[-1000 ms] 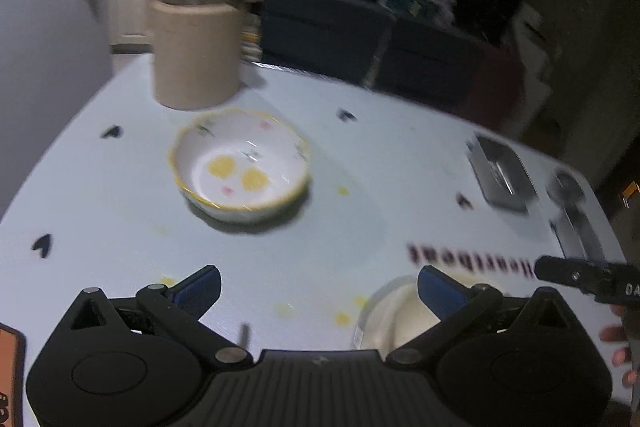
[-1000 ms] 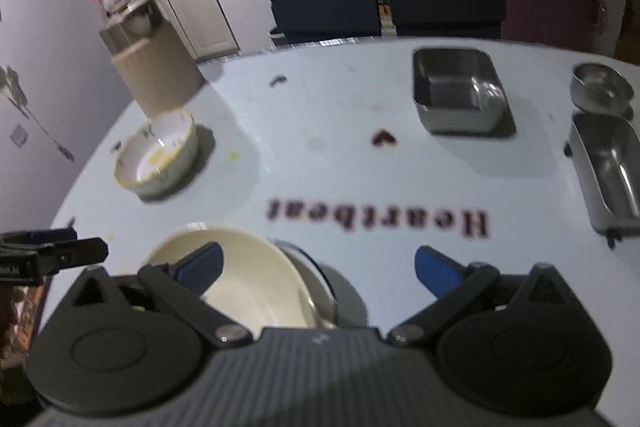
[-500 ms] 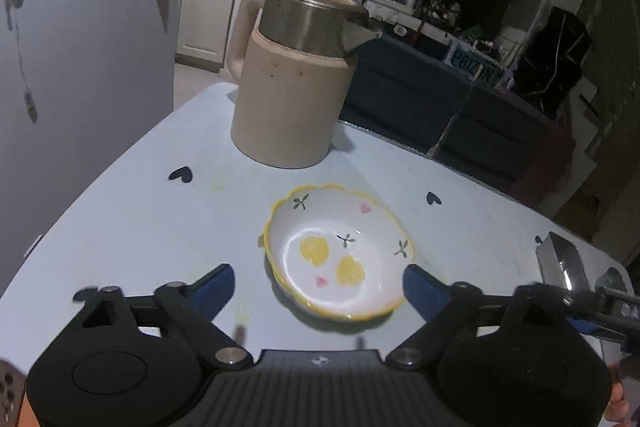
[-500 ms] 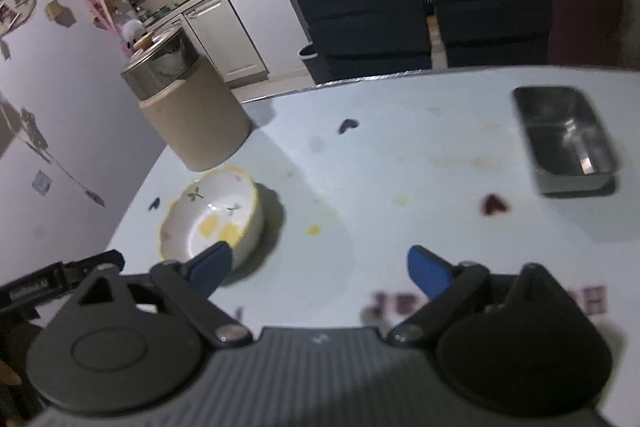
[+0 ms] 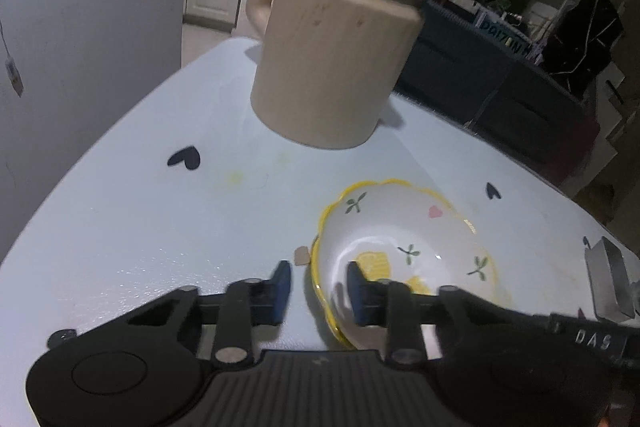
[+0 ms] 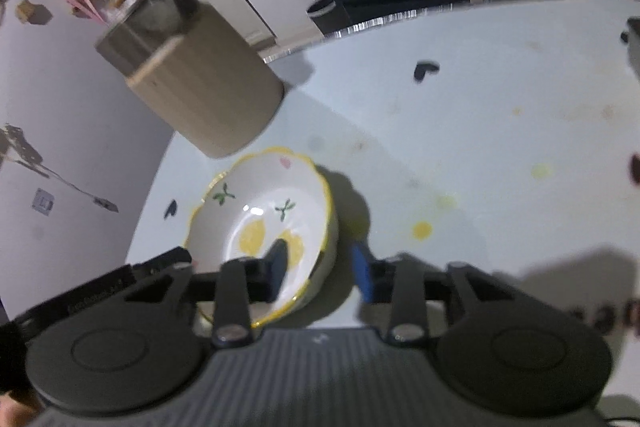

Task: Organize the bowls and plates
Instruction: 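Move both grippers to the rim of the yellow-rimmed floral bowl, then close the left gripper on the floral bowl rim while the right gripper grips it too, then lift the floral bowl with both grippers and carry it over the cream bowl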

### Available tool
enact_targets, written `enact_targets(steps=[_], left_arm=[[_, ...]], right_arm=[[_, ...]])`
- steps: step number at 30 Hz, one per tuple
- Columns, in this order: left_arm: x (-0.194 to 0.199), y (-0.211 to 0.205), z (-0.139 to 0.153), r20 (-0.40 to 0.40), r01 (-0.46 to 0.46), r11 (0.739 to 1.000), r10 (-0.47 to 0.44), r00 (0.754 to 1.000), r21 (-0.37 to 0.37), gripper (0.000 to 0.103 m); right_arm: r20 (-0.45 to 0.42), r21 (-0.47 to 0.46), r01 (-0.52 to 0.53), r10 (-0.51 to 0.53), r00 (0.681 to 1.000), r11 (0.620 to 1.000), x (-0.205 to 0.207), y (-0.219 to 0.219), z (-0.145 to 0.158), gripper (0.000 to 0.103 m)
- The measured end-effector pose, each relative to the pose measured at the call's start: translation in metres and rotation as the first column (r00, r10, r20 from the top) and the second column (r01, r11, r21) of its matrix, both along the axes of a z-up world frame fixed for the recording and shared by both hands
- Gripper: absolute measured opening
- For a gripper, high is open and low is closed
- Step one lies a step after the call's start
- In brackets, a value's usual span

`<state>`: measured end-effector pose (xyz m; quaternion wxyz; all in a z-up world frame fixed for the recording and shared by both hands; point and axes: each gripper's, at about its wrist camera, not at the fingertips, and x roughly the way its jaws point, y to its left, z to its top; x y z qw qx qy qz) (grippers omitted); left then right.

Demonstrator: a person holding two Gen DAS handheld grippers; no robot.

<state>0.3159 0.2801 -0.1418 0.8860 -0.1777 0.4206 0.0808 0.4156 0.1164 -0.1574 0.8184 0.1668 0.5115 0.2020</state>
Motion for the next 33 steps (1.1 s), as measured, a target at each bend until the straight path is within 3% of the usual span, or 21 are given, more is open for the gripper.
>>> enact_targets(steps=[2, 10, 25, 33], left_arm=[[0.006, 0.001, -0.006, -0.017, 0.003, 1.0, -0.003, 1.0, -0.001, 0.014], [0.02, -0.002, -0.017, -0.048, 0.025, 1.0, -0.025, 0.999, -0.003, 0.014], [0.028, 0.005, -0.022, -0.027, 0.027, 0.999, -0.028, 0.999, -0.039, 0.01], [0.016, -0.007, -0.014, -0.03, 0.066, 0.998, -0.066, 0.997, -0.014, 0.008]], right_arm=[[-0.014, -0.009, -0.004, 0.004, 1.0, 1.0, 0.003, 0.006, -0.008, 0.02], [0.016, -0.048, -0.003, 0.004, 1.0, 0.999, 0.014, 0.011, -0.018, 0.015], [0.021, -0.05, -0.006, 0.007, 1.0, 0.999, 0.025, 0.013, -0.032, 0.015], [0.014, -0.069, -0.018, 0.019, 1.0, 0.997, 0.019, 0.009, -0.029, 0.014]])
